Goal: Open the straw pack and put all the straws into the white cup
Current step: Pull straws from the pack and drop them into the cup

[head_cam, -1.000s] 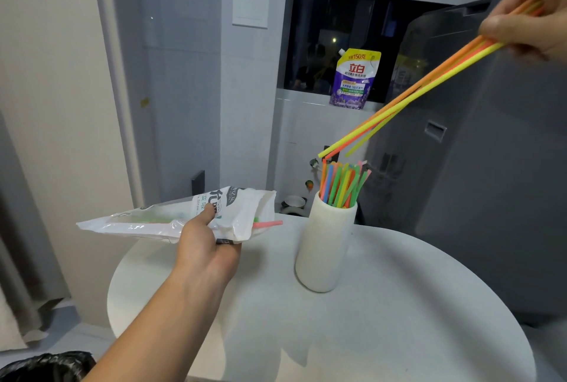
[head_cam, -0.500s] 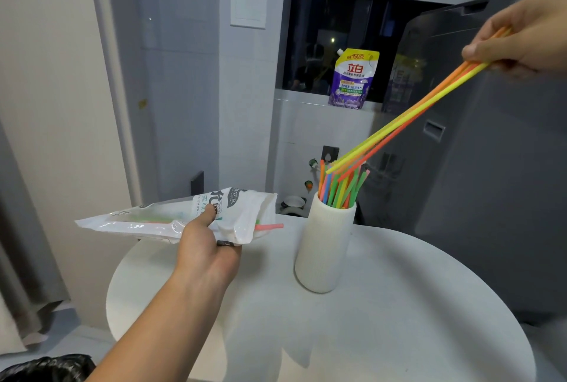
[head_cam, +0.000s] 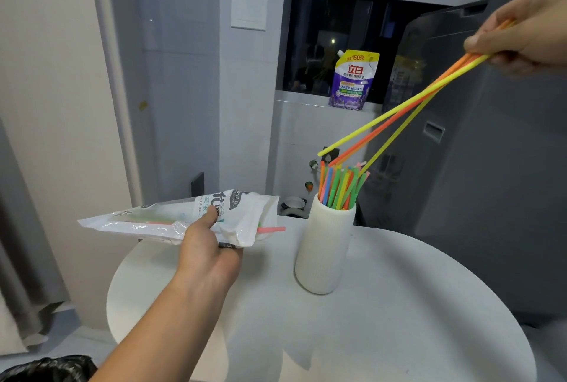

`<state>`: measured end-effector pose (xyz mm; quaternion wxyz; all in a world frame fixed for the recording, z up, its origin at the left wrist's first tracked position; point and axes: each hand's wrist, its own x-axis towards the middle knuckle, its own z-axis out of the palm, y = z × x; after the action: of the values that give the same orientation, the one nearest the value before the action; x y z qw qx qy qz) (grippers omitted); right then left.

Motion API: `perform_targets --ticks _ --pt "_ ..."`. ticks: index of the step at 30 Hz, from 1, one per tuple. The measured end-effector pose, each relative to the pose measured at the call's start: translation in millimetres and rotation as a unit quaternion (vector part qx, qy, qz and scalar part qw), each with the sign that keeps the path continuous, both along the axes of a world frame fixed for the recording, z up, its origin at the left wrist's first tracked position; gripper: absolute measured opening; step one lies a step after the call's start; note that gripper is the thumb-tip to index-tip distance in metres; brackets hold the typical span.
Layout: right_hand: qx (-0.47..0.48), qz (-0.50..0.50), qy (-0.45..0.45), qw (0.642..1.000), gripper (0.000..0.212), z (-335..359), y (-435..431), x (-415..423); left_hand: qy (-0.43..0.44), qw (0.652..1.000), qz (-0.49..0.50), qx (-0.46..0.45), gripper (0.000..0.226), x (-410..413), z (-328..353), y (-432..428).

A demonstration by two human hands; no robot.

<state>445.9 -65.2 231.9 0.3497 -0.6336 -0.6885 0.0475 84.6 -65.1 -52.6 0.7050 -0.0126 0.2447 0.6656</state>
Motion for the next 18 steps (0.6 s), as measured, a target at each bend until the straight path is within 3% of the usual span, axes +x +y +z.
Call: perform_targets --ticks 18 --pt "-0.044 -0.079 -0.056 0.994 0.032 -5 1 -13 0.001 1.000 0.007 -0.001 0.029 2 1 1"
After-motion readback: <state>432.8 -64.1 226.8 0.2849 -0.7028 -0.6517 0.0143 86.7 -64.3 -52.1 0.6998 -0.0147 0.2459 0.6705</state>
